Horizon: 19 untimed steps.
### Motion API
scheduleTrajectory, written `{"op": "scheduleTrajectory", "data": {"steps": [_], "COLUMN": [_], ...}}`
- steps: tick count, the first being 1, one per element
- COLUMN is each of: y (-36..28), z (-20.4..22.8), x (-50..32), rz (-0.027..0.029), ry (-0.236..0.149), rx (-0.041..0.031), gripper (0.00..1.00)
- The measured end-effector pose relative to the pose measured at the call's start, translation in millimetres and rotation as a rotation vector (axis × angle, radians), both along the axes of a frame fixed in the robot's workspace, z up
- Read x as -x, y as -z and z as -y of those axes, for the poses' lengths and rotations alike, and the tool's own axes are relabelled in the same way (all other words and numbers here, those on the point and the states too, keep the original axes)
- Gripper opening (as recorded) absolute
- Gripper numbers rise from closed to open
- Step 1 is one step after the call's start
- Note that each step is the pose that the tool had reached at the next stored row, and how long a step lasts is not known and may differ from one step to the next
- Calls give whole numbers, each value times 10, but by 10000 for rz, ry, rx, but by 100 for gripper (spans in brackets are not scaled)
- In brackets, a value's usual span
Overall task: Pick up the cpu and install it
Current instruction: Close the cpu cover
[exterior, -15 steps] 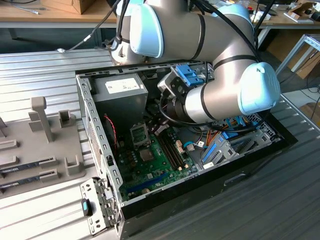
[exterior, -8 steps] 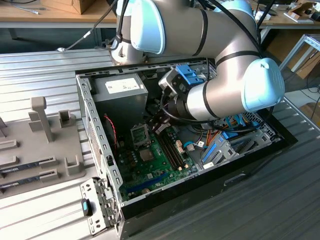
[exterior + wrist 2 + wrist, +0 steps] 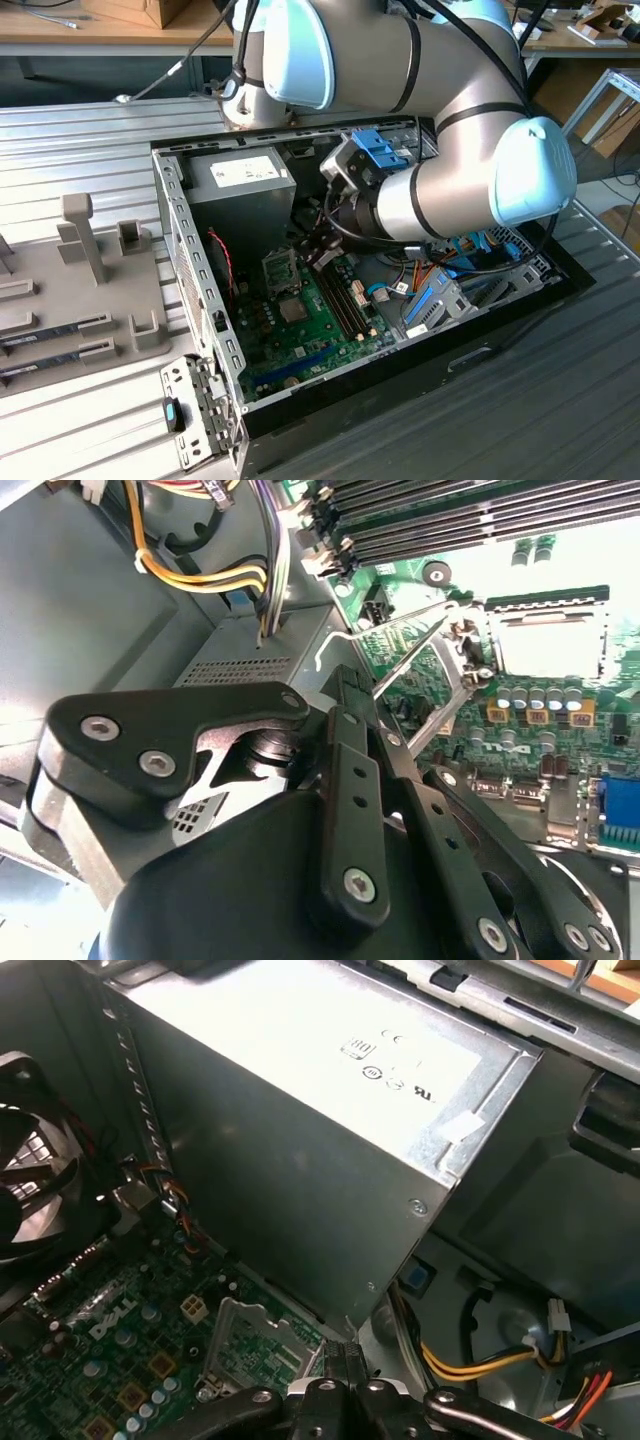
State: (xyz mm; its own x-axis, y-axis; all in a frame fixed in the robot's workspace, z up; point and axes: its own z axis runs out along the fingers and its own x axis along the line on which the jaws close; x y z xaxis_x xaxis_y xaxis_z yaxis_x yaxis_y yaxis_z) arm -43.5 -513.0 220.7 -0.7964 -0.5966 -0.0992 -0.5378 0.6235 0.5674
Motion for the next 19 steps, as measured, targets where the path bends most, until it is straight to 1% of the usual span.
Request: {"op": "scheduleTrajectory", "data": {"steps": [6, 9, 18, 19], "y": [0, -11, -80, -89], "z": [51, 61, 73, 75], "x": [0, 0, 0, 0], "rz": [0, 0, 1, 0], "ry": [-1, -4, -34, -37], "rx": [1, 14, 112, 133], "gripper": [11, 11, 11, 11]}}
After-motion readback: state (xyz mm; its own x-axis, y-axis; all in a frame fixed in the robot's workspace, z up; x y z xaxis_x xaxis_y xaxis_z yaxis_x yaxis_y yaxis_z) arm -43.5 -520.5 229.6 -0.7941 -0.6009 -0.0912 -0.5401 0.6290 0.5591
